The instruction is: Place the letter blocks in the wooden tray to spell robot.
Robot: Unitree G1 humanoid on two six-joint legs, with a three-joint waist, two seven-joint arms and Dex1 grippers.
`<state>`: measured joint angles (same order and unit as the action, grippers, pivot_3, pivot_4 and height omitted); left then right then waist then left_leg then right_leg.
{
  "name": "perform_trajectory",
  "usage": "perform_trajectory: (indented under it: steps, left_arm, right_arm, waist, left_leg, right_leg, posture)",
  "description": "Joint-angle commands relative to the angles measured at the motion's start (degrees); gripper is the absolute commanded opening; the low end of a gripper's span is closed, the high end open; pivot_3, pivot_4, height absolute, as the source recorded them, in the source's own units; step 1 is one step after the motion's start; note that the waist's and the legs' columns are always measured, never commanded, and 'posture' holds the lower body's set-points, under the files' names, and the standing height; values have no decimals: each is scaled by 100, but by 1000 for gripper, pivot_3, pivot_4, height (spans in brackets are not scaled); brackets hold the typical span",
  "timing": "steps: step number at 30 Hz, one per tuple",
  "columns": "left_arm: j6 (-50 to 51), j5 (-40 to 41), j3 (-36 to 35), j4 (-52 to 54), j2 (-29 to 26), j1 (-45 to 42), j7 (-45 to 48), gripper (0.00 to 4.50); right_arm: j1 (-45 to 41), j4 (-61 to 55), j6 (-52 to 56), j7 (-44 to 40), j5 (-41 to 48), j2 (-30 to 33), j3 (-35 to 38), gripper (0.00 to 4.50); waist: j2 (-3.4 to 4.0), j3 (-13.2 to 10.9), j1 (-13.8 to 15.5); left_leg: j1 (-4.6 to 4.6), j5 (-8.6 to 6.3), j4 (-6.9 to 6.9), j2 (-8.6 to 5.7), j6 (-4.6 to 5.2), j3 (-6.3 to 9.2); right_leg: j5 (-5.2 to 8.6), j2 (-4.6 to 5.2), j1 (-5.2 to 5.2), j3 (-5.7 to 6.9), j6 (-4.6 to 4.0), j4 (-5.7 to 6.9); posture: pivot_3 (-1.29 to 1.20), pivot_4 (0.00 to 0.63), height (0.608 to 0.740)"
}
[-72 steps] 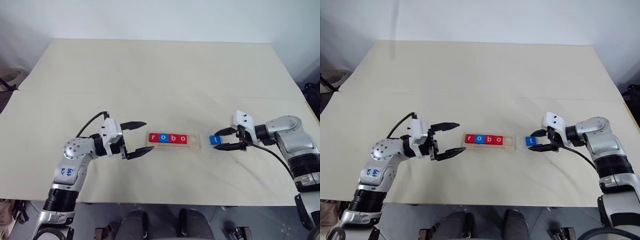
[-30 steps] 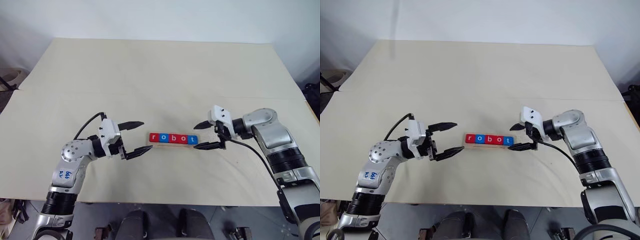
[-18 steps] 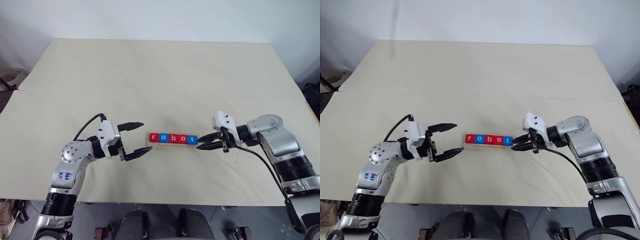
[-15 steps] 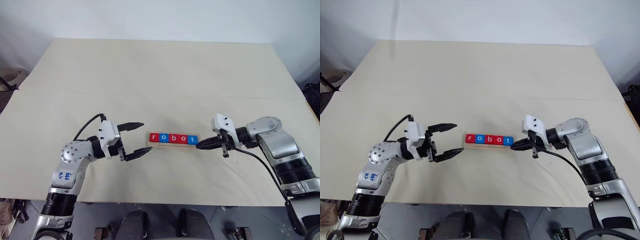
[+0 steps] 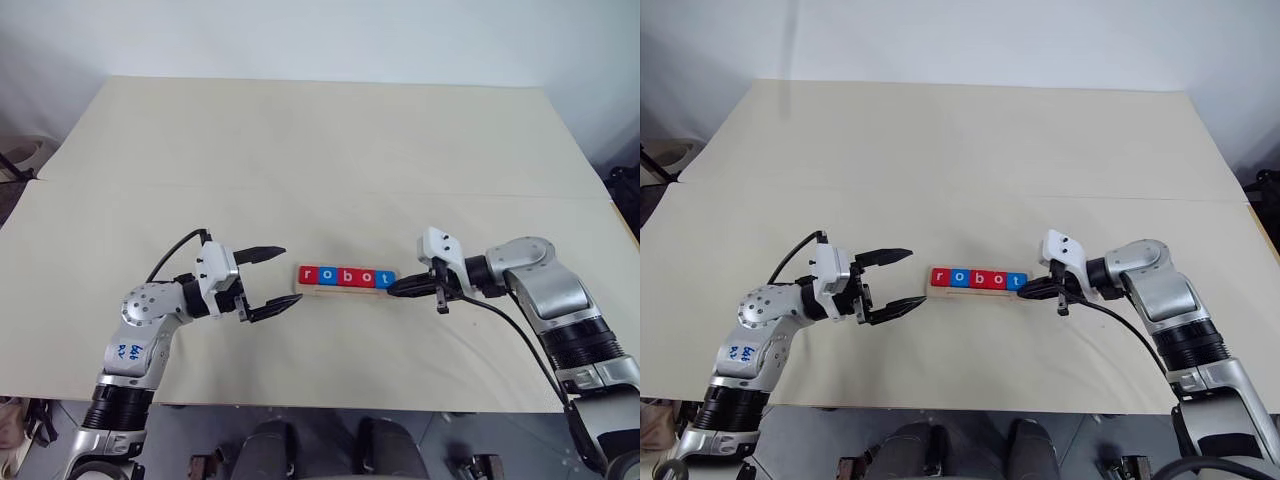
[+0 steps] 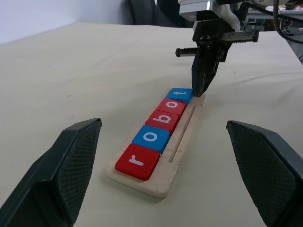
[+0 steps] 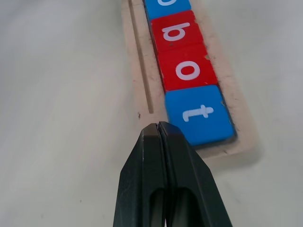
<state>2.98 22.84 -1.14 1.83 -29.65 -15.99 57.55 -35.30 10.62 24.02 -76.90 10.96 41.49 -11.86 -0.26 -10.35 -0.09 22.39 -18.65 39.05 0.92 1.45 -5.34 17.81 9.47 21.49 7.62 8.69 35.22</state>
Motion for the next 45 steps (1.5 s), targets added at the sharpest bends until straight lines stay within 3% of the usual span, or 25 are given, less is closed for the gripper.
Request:
perform_trajectory:
  steps: [1,12,17,20,22,31,45]
  left_arm:
    - [-116,56,-102,100,-62,22,70,4500]
    - [-150,80,-143,101,-104,75,141,4500]
    - [-126,188,-343,130,-443,264,419,4500]
    - [-181,220,-482,111,-671,433,599,4500]
    - [-164,251,-594,89,-768,506,635,4500]
    - [-181,209,-892,-169,-935,454,620,4500]
    - [-476,43,-912,-433,-844,213,298,4500]
  right_arm:
    - [-31,26,-91,149,89,-14,225,31]
    - [241,-411,38,-79,476,115,406,31]
    - [739,-414,-929,-417,949,352,1164,31]
    - [1030,-426,-1350,-171,1206,245,1764,614]
    - [1429,-621,-1903,-249,1191,262,1941,1269]
    - [2302,-1156,-1882,-157,1684,344,2396,4341]
    - [2577,-1100,-1463,155,1726,574,2558,4428]
  waist:
    - [0,0,-1]
    - [0,0,5]
    - [0,0,7]
    - [0,0,4]
    - [0,0,6]
    - [0,0,10]
    - [0,0,17]
  left_leg:
    - [0,0,0,0,0,0]
    - [0,0,0,0,0,1]
    - [0,0,-1,0,0,0]
    - [-2,0,-2,1,0,-1]
    - [-3,0,-4,2,0,-1]
    - [-9,-1,-3,2,-1,-3]
    - [-9,-1,-3,1,-1,-2]
  right_leg:
    - [0,0,0,0,0,0]
    - [0,0,0,1,0,0]
    - [0,0,0,1,0,-2]
    - [0,0,0,-1,0,1]
    - [0,0,0,0,0,0]
    - [0,1,-2,-5,-1,9]
    - [0,2,-2,-4,-1,9]
  posture:
    - [0,150,740]
    - [0,150,740]
    - [0,150,740]
    - [0,150,740]
    - [0,150,740]
    - [0,150,740]
    - [0,150,740]
